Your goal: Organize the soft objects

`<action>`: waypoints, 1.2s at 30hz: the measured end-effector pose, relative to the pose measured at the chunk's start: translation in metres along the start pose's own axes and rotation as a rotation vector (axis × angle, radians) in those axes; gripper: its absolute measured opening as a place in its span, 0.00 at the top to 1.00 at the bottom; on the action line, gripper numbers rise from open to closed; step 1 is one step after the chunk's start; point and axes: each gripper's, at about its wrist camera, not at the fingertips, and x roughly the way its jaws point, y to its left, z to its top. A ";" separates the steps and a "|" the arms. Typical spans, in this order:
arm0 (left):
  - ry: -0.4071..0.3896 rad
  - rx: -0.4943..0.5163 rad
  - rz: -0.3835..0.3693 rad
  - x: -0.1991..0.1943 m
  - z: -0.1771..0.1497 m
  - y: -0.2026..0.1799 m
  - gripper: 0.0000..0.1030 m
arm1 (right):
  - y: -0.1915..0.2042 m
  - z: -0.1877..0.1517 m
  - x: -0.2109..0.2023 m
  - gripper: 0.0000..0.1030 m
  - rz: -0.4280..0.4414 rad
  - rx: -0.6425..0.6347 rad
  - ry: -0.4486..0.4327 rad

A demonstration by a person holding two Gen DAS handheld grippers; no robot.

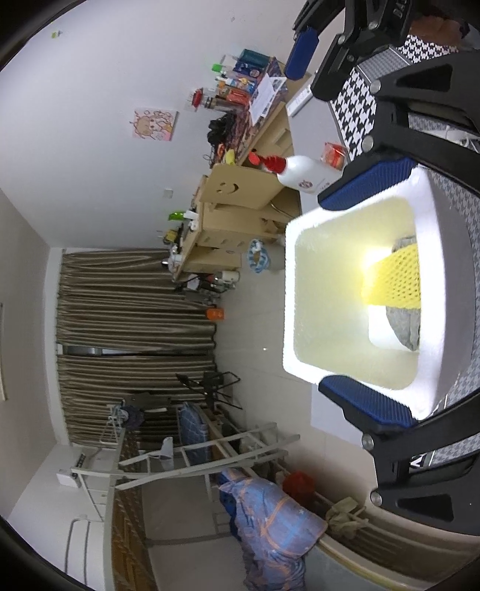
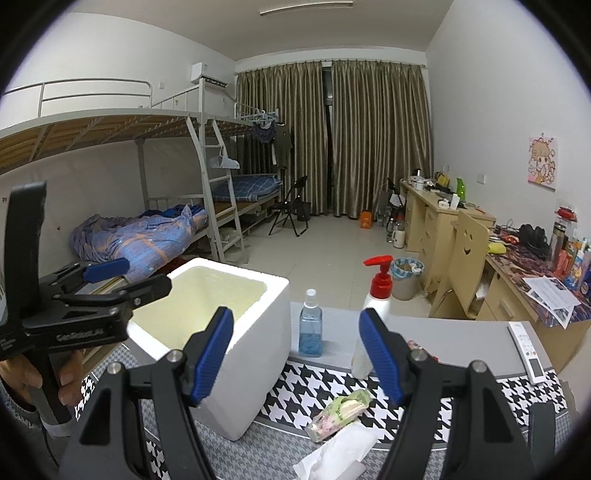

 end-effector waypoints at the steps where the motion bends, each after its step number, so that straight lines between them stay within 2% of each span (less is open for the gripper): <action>1: -0.008 0.003 -0.002 -0.004 0.000 -0.002 0.08 | -0.001 0.001 -0.001 0.27 0.000 0.001 -0.002; 2: -0.016 0.008 -0.006 -0.009 0.000 -0.005 0.08 | -0.001 0.000 -0.004 0.26 0.001 0.002 -0.005; 4: -0.031 0.011 -0.009 -0.016 -0.001 -0.009 0.06 | -0.001 0.000 -0.010 0.17 0.001 0.002 -0.017; 11: -0.080 0.014 0.004 -0.042 -0.003 -0.022 0.03 | -0.001 -0.005 -0.032 0.08 -0.005 -0.013 -0.070; 20: -0.116 0.052 0.024 -0.066 -0.013 -0.038 0.03 | -0.007 -0.015 -0.055 0.07 -0.020 -0.011 -0.100; 24: -0.130 0.037 0.024 -0.076 -0.019 -0.041 0.03 | -0.009 -0.020 -0.064 0.07 -0.019 -0.005 -0.113; 32: -0.158 0.081 0.005 -0.087 -0.028 -0.057 0.03 | -0.014 -0.031 -0.079 0.07 -0.048 -0.002 -0.124; 36: -0.137 0.082 -0.029 -0.087 -0.037 -0.066 0.03 | -0.018 -0.037 -0.084 0.07 -0.064 0.006 -0.125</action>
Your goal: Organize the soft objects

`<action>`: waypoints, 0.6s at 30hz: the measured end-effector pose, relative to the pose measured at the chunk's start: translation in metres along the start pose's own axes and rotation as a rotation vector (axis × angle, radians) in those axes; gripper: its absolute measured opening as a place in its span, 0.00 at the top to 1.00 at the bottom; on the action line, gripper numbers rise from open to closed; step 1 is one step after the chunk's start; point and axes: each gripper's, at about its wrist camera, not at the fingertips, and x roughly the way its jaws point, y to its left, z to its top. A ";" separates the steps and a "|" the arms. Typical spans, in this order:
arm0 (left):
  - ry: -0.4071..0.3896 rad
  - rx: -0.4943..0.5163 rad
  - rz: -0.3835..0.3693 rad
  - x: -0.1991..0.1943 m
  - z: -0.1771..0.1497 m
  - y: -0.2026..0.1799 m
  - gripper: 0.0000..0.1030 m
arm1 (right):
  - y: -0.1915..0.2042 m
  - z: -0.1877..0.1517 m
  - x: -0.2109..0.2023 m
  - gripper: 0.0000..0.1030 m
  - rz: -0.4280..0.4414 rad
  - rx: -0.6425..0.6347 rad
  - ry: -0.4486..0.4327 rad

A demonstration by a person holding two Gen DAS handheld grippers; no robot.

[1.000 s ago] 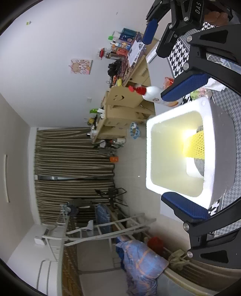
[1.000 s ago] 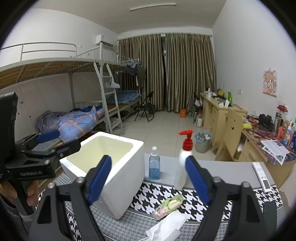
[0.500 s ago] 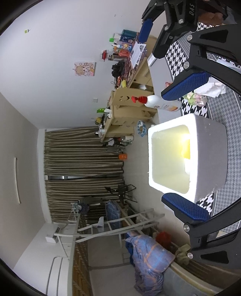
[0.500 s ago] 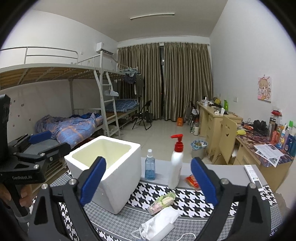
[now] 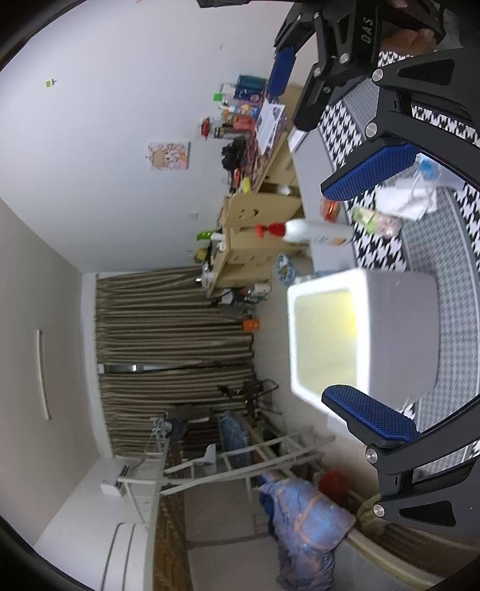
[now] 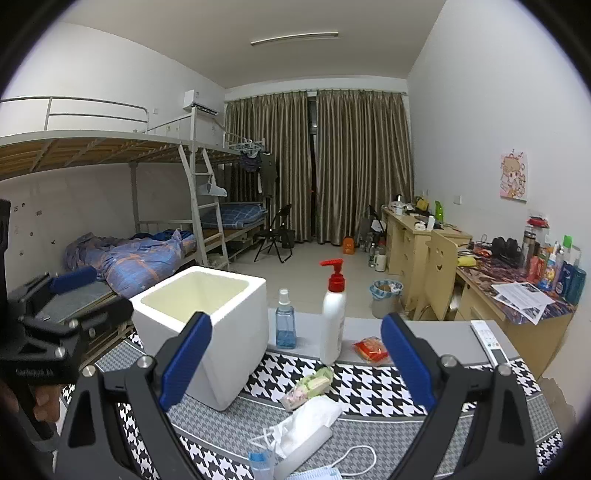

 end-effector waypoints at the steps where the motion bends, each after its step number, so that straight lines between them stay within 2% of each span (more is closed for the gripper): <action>1: 0.007 -0.003 -0.007 0.001 -0.003 -0.002 0.03 | -0.001 -0.002 -0.002 0.07 -0.004 0.001 -0.001; 15: 0.045 0.017 -0.089 0.001 -0.036 -0.037 0.03 | -0.019 -0.029 -0.019 0.07 -0.067 0.026 0.004; 18: 0.048 0.026 -0.084 0.004 -0.046 -0.044 0.03 | -0.022 -0.035 -0.021 0.07 -0.094 0.030 0.006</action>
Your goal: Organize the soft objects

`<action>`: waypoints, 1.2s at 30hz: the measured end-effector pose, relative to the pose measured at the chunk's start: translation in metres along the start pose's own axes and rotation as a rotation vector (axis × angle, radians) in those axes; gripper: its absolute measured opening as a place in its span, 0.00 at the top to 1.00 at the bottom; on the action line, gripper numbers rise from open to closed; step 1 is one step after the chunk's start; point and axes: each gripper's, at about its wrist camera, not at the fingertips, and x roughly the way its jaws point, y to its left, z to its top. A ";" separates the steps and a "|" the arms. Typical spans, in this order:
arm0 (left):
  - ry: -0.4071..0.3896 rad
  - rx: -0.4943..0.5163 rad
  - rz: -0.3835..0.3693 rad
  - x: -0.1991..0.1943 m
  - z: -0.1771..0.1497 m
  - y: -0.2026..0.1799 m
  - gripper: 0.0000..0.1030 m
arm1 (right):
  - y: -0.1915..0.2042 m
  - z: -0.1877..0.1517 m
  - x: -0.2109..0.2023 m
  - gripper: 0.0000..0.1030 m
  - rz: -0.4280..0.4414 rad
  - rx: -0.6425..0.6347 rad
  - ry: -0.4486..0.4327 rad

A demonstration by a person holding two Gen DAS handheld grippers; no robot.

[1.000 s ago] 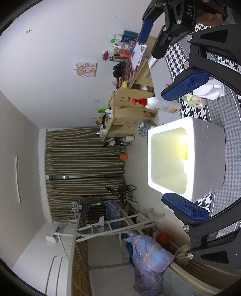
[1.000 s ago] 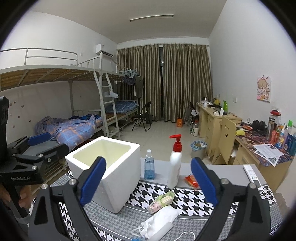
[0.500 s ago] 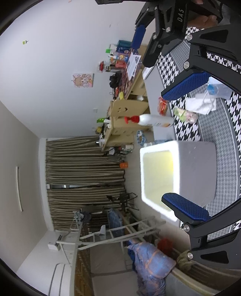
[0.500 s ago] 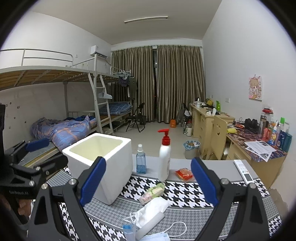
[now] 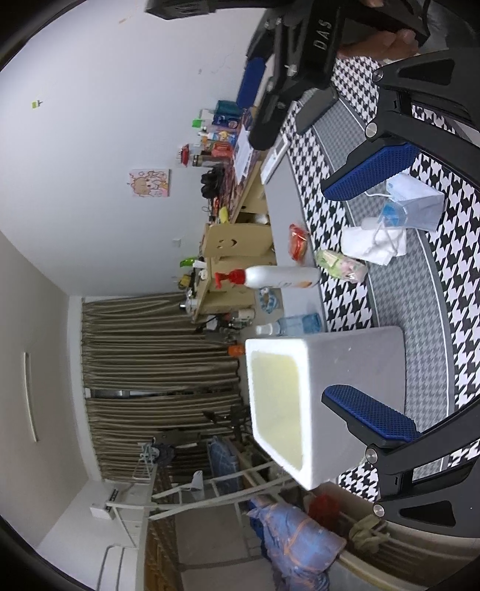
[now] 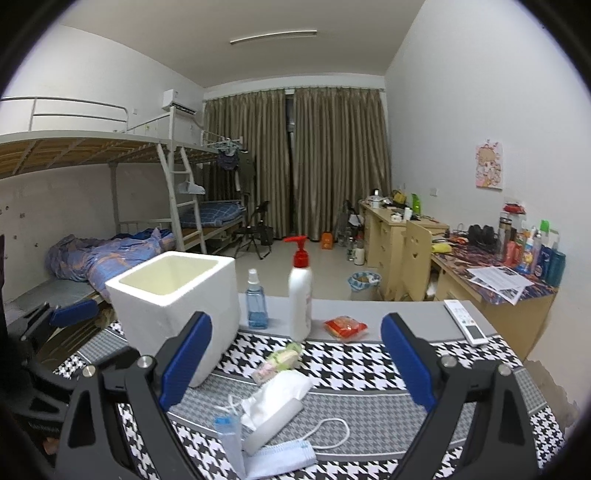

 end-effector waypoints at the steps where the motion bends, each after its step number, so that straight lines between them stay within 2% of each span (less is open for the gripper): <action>1: 0.007 0.002 -0.005 0.002 -0.004 -0.003 0.03 | -0.001 -0.002 0.000 0.07 -0.007 0.002 0.000; 20: 0.084 0.021 -0.098 0.021 -0.040 -0.040 0.03 | -0.027 -0.034 -0.007 0.07 -0.059 0.050 0.044; 36: 0.206 0.007 -0.093 0.051 -0.070 -0.060 0.04 | -0.047 -0.050 -0.009 0.07 -0.118 0.091 0.079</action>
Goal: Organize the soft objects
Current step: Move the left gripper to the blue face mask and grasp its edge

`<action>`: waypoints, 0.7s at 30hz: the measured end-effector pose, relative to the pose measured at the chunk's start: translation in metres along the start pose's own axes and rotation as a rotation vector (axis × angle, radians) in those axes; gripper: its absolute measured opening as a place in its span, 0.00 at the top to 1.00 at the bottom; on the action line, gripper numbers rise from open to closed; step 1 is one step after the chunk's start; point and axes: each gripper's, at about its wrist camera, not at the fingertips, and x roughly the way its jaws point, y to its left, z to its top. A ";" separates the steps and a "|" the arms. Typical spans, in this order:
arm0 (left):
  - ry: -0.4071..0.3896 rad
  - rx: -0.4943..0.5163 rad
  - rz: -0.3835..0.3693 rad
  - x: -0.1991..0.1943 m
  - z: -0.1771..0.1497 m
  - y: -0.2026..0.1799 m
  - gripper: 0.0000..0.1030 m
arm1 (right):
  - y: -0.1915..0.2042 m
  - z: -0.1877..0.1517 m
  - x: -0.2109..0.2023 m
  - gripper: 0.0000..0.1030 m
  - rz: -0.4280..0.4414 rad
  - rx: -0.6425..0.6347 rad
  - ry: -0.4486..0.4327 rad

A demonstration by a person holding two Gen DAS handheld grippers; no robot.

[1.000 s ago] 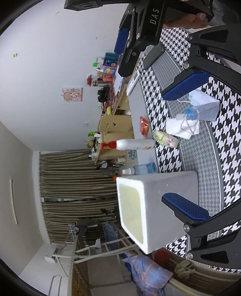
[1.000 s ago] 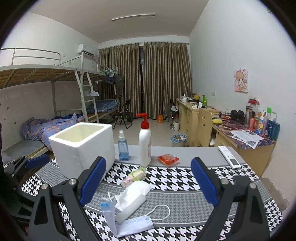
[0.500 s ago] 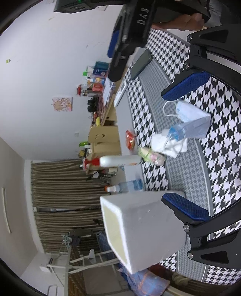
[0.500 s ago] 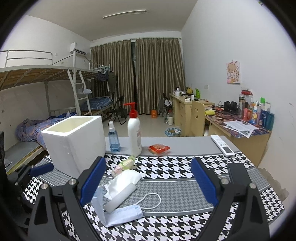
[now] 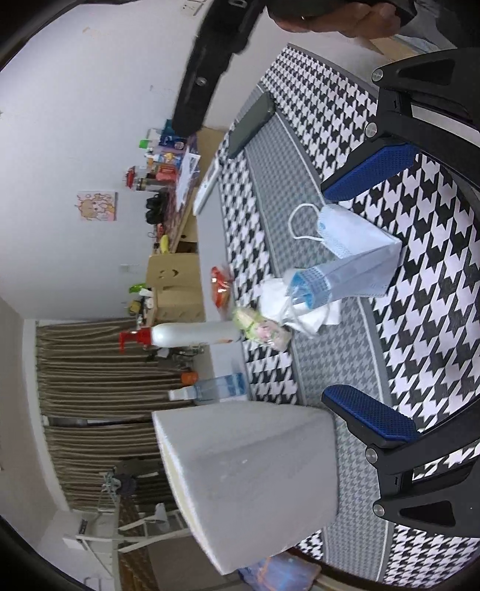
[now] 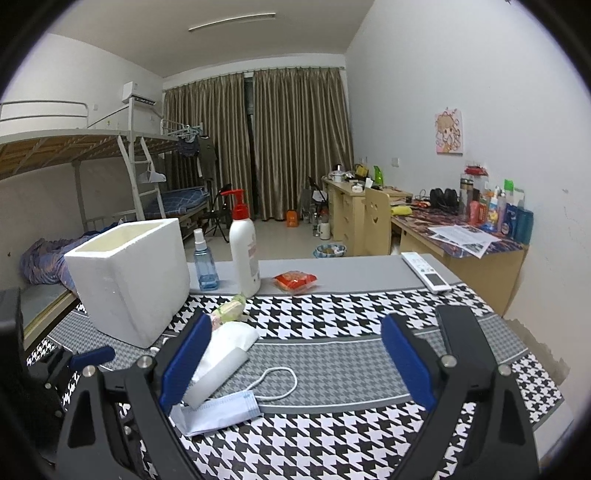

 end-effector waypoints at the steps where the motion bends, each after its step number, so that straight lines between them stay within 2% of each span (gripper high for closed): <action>1: 0.013 -0.008 0.006 0.004 -0.001 0.000 0.05 | -0.001 0.000 0.000 0.07 0.001 0.004 0.001; 6: 0.066 -0.015 0.010 0.016 -0.009 -0.003 0.15 | -0.004 -0.005 0.003 0.07 0.011 0.019 0.015; 10: 0.101 -0.033 -0.011 0.024 -0.012 -0.005 0.19 | -0.008 -0.007 0.005 0.07 0.014 0.031 0.020; 13: 0.115 -0.055 -0.024 0.027 -0.013 -0.006 0.28 | -0.009 -0.007 0.006 0.07 0.020 0.043 0.026; 15: 0.129 -0.052 -0.020 0.031 -0.014 -0.008 0.37 | -0.010 -0.008 0.007 0.07 0.018 0.045 0.028; 21: 0.175 -0.035 -0.046 0.040 -0.018 -0.015 0.55 | -0.013 -0.010 0.009 0.07 0.017 0.054 0.036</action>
